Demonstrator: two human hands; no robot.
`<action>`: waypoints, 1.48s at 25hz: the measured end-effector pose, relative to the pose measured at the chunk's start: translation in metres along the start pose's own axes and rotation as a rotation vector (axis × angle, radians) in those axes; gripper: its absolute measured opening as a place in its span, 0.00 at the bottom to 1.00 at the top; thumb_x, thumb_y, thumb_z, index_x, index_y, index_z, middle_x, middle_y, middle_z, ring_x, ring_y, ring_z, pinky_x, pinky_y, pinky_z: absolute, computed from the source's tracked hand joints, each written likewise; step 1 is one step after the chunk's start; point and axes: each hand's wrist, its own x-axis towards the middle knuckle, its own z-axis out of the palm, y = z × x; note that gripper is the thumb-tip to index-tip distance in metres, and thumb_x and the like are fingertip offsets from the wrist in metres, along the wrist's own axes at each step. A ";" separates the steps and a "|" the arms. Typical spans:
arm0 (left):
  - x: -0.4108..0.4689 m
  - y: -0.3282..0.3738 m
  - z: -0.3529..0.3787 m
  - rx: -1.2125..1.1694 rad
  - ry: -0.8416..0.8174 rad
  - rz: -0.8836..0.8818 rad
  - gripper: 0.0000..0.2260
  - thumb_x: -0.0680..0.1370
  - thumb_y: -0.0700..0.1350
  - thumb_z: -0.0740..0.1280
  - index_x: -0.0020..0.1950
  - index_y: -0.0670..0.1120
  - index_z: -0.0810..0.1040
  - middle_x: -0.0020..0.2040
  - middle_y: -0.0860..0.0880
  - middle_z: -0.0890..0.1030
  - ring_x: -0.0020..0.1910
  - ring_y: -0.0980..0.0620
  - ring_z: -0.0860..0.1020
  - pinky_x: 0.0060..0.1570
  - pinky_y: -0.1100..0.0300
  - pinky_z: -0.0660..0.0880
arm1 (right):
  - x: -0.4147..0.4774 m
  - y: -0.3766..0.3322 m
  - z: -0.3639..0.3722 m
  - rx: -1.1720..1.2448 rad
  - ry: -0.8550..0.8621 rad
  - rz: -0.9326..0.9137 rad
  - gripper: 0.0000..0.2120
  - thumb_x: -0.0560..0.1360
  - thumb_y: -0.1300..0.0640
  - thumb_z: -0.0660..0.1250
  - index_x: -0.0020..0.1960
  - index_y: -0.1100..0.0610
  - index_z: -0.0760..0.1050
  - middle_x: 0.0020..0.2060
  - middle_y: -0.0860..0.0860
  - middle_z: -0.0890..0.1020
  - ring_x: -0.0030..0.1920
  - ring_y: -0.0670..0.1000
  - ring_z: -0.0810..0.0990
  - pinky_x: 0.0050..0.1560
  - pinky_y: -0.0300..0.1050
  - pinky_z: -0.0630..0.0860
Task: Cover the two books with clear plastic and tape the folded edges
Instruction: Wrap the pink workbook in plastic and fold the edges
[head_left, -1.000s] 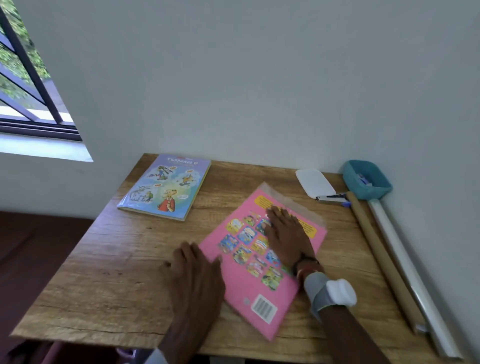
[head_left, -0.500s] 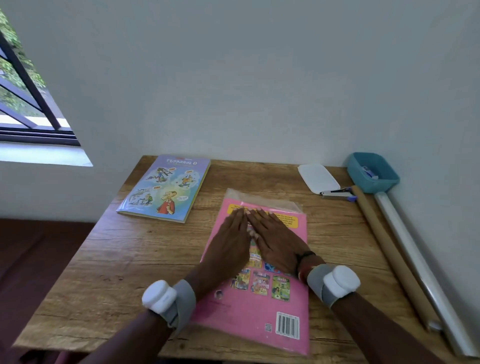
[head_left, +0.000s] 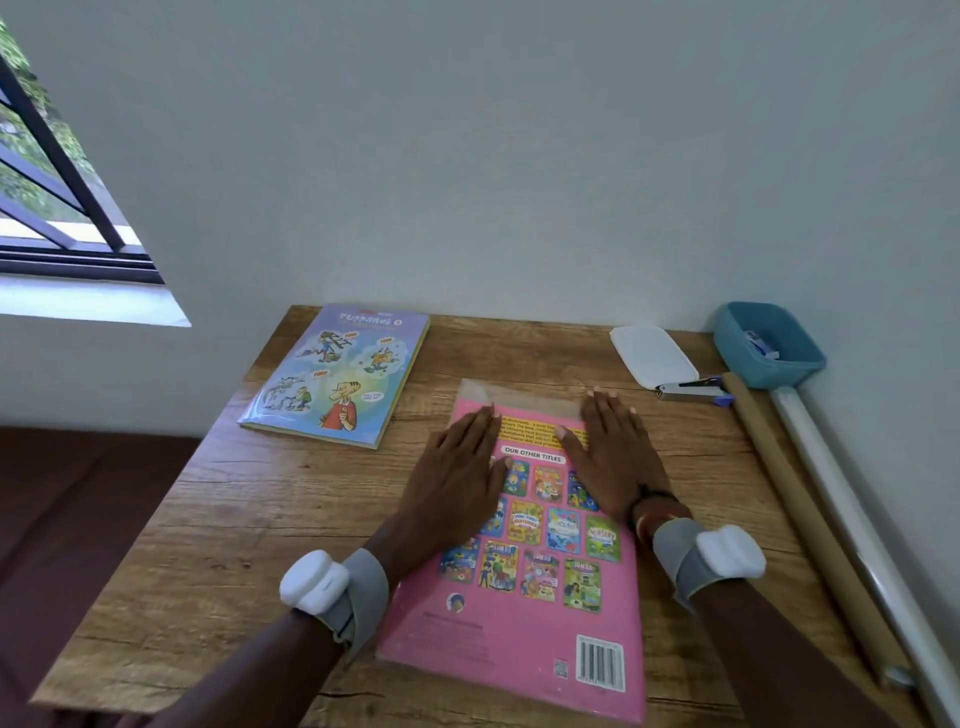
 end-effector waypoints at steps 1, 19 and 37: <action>0.003 0.004 -0.002 0.021 0.012 0.011 0.27 0.81 0.54 0.48 0.73 0.40 0.69 0.74 0.42 0.69 0.71 0.45 0.68 0.65 0.50 0.69 | -0.003 -0.004 -0.003 -0.055 0.066 -0.019 0.34 0.80 0.37 0.42 0.78 0.58 0.49 0.78 0.54 0.53 0.78 0.53 0.48 0.77 0.52 0.43; 0.055 -0.024 0.015 0.034 0.147 -0.155 0.13 0.79 0.59 0.55 0.53 0.53 0.73 0.52 0.53 0.76 0.51 0.49 0.74 0.50 0.49 0.69 | -0.013 -0.013 -0.006 -0.024 0.060 -0.011 0.34 0.79 0.39 0.37 0.78 0.57 0.51 0.78 0.54 0.55 0.78 0.52 0.50 0.77 0.49 0.44; 0.047 -0.028 0.009 0.021 0.254 -0.302 0.18 0.81 0.59 0.55 0.46 0.48 0.74 0.45 0.48 0.76 0.48 0.47 0.74 0.45 0.49 0.73 | -0.020 -0.057 0.000 -0.052 0.328 0.043 0.27 0.78 0.43 0.53 0.68 0.61 0.70 0.68 0.61 0.72 0.70 0.63 0.66 0.70 0.64 0.57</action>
